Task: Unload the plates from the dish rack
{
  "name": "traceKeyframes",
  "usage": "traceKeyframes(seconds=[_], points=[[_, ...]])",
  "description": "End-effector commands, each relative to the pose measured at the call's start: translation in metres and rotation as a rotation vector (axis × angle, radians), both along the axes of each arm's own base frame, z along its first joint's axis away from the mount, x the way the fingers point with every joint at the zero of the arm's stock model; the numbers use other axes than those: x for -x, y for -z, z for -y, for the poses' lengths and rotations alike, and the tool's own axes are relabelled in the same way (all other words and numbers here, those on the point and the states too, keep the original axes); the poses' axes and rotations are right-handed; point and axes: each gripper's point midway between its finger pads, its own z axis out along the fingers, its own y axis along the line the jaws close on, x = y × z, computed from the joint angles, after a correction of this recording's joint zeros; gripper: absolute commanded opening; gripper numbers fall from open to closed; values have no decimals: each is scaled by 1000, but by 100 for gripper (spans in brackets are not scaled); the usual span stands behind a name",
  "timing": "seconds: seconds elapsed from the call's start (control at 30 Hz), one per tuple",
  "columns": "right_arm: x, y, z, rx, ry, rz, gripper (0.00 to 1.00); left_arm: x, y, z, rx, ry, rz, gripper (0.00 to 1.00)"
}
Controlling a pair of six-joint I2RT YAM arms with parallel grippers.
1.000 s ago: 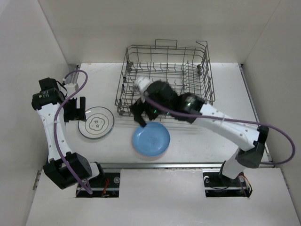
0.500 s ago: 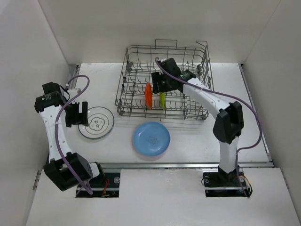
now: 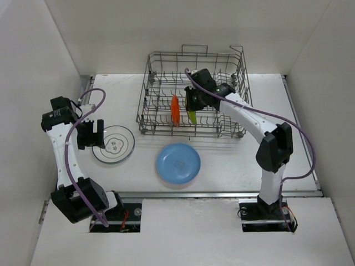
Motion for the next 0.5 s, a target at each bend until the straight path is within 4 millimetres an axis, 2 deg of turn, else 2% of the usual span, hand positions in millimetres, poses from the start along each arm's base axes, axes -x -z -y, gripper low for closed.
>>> traceKeyframes(seconds=[0.0, 0.03, 0.1, 0.13, 0.17, 0.23, 0.27, 0.3, 0.33, 0.37, 0.43, 0.47], points=[[-5, -108, 6, -66, -42, 291, 0, -5, -4, 5, 26, 16, 14, 79], [3, -132, 7, -78, -55, 347, 0, -5, -4, 5, 30, 6, 13, 79], [12, -158, 12, -91, -61, 406, 0, -5, -4, 5, 30, 6, 13, 79], [21, -166, 10, -90, -59, 425, 0, -6, -6, 5, 26, 6, 21, 79], [32, -181, 17, -92, -63, 461, 0, -6, -6, 5, 26, 6, 21, 79], [48, -189, 22, -79, -87, 483, 0, -7, -4, 5, 33, -2, 12, 79], [64, -178, 19, -55, -134, 456, 0, -7, -4, 5, 33, -2, 12, 79], [81, -186, 23, -49, -178, 473, 0, -7, -4, 5, 33, -2, 12, 79], [95, -180, 22, -37, -224, 456, 0, -7, -4, 5, 33, -2, 12, 79], [122, -164, 16, -24, -328, 388, 0, -8, -7, 4, 30, -2, 21, 79], [157, -141, 19, 5, -428, 287, 0, -9, -5, 4, 37, -11, 10, 79], [178, -117, 30, 61, -469, 176, 0, -9, -5, 6, 45, -8, 14, 79]])
